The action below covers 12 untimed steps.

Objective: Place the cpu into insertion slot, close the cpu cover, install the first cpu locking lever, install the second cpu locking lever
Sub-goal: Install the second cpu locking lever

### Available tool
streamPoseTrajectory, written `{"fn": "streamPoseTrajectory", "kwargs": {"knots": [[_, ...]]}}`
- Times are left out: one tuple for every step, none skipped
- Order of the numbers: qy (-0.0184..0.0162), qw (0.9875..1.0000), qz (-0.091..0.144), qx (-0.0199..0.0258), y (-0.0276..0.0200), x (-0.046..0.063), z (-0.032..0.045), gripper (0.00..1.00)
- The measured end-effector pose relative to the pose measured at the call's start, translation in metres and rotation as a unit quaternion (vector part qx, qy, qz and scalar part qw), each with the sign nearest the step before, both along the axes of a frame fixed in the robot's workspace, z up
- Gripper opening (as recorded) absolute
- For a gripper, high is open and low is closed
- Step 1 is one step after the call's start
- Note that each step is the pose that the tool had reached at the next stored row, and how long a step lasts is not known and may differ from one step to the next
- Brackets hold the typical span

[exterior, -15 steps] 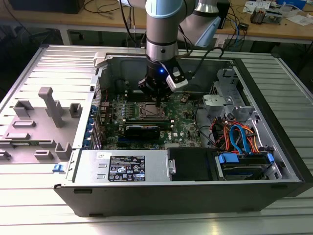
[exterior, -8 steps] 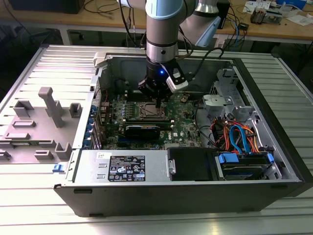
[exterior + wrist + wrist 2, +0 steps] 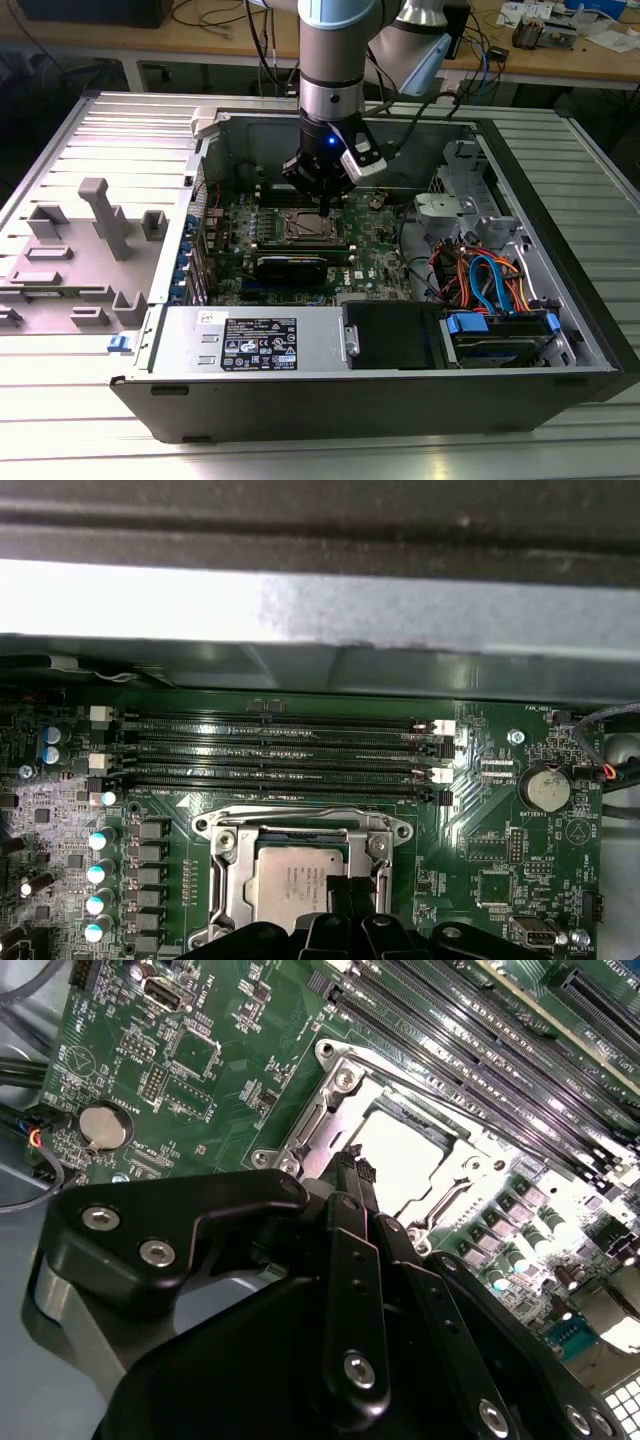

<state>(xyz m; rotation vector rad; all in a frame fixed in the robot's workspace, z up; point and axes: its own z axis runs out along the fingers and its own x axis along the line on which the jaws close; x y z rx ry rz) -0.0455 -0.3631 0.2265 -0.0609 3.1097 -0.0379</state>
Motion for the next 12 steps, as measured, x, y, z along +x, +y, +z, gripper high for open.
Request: {"fn": "streamPoseTrajectory", "kwargs": {"knots": [[0.0, 1.0, 0.0, 0.0, 0.0, 0.0, 0.0, 0.11], [0.0, 1.0, 0.0, -0.0001, 0.0, 0.0, 0.0, 0.11], [0.0, 1.0, 0.0, -0.0001, 0.0, 0.0, 0.0, 0.11], [0.0, 1.0, 0.0, -0.0001, -0.0004, 0.0, 0.0, 0.11], [0.0, 1.0, 0.0, -0.0002, -0.0014, 0.0, 0.0, 0.11], [0.0, 1.0, 0.0, -0.0001, -0.0033, 0.0, 0.0, 0.11], [0.0, 1.0, 0.0, -0.0001, -0.0048, 0.0, 0.0, 0.11], [0.0, 1.0, 0.0, -0.0001, -0.0069, 0.0, 0.0, 0.11], [0.0, 1.0, 0.0, -0.0001, -0.0093, 0.0, 0.0, 0.11], [-0.0001, 1.0, 0.0, 0.0, -0.0131, 0.0, -0.0001, 0.11], [0.0, 1.0, 0.0, -0.0001, -0.017, 0.0, 0.0001, 0.11], [0.0, 1.0, 0.0, -0.0001, -0.0182, 0.0, 0.0003, 0.11]]}}
